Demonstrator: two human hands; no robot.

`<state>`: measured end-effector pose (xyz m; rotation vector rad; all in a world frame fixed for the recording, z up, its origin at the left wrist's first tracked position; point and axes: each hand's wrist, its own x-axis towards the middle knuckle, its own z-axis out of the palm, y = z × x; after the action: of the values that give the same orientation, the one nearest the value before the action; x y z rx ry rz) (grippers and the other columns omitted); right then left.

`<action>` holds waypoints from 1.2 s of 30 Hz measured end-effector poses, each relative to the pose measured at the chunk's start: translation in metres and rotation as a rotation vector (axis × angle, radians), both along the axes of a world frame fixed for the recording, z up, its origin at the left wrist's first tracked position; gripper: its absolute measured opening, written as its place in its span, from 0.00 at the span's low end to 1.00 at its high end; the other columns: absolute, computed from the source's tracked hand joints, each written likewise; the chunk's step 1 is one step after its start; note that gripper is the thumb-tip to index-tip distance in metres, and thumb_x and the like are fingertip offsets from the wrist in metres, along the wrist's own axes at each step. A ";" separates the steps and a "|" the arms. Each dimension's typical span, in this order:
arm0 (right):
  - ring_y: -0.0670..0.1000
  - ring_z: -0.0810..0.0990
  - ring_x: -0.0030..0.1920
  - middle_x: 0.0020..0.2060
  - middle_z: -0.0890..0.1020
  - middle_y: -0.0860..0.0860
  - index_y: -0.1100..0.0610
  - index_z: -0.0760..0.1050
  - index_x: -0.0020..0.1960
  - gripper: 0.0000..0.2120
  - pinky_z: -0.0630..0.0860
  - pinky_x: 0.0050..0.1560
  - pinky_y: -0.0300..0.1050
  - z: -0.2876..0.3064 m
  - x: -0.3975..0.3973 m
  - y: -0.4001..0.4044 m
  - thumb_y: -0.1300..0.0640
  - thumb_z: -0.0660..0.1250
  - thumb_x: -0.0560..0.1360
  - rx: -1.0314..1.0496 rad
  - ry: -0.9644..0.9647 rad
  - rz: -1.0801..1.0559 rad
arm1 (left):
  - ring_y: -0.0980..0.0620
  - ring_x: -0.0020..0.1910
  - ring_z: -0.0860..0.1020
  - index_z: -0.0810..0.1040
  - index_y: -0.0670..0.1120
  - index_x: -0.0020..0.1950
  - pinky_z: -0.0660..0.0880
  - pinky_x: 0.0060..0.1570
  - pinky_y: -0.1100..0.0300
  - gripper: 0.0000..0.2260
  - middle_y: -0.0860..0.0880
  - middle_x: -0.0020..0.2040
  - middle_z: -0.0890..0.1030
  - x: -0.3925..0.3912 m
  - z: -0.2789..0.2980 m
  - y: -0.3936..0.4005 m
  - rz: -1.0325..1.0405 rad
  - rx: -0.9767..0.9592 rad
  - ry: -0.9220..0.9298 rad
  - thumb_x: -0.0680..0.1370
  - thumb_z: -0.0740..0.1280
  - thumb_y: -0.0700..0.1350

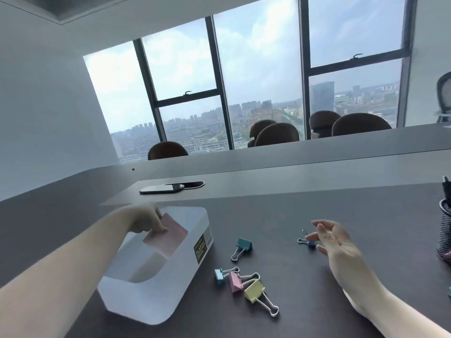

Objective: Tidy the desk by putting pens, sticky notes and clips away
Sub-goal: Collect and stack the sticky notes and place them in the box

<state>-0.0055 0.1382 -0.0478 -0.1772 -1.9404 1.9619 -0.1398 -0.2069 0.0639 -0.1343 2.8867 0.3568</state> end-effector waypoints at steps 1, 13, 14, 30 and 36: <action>0.49 0.77 0.57 0.44 0.83 0.50 0.48 0.73 0.52 0.07 0.66 0.70 0.55 -0.001 0.000 0.000 0.50 0.57 0.80 0.009 0.000 -0.002 | 0.50 0.29 0.64 0.79 0.43 0.40 0.59 0.24 0.65 0.04 0.47 0.31 0.69 0.000 -0.005 0.004 0.009 -0.050 0.010 0.71 0.72 0.42; 0.51 0.78 0.57 0.44 0.84 0.51 0.46 0.76 0.50 0.14 0.67 0.68 0.58 -0.003 -0.001 -0.001 0.41 0.59 0.71 0.067 0.032 0.008 | 0.43 0.55 0.79 0.74 0.42 0.54 0.74 0.47 0.58 0.12 0.43 0.55 0.80 -0.012 -0.044 0.031 0.054 -0.386 0.198 0.72 0.58 0.41; 0.51 0.78 0.57 0.44 0.84 0.51 0.46 0.76 0.50 0.18 0.67 0.68 0.58 -0.003 -0.001 -0.002 0.38 0.59 0.68 0.062 0.034 0.011 | 0.43 0.57 0.79 0.74 0.41 0.56 0.75 0.50 0.57 0.14 0.43 0.57 0.80 -0.012 -0.045 0.033 0.050 -0.378 0.232 0.72 0.59 0.42; 0.48 0.77 0.58 0.47 0.84 0.49 0.48 0.78 0.50 0.14 0.66 0.69 0.51 0.001 0.005 -0.001 0.42 0.59 0.73 0.053 -0.025 0.054 | 0.44 0.62 0.76 0.69 0.41 0.65 0.75 0.57 0.54 0.22 0.43 0.64 0.75 -0.013 -0.045 0.034 0.020 -0.520 0.262 0.74 0.65 0.47; 0.48 0.78 0.56 0.47 0.84 0.52 0.52 0.80 0.46 0.12 0.66 0.67 0.47 0.000 0.005 -0.001 0.47 0.60 0.76 0.042 -0.031 0.050 | 0.43 0.62 0.76 0.72 0.39 0.63 0.75 0.58 0.54 0.16 0.42 0.63 0.77 -0.011 -0.045 0.035 -0.004 -0.578 0.168 0.75 0.60 0.40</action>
<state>-0.0005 0.1371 -0.0478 -0.1511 -2.0226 1.9589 -0.1505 -0.1717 0.0186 -0.2004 3.0642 -0.4991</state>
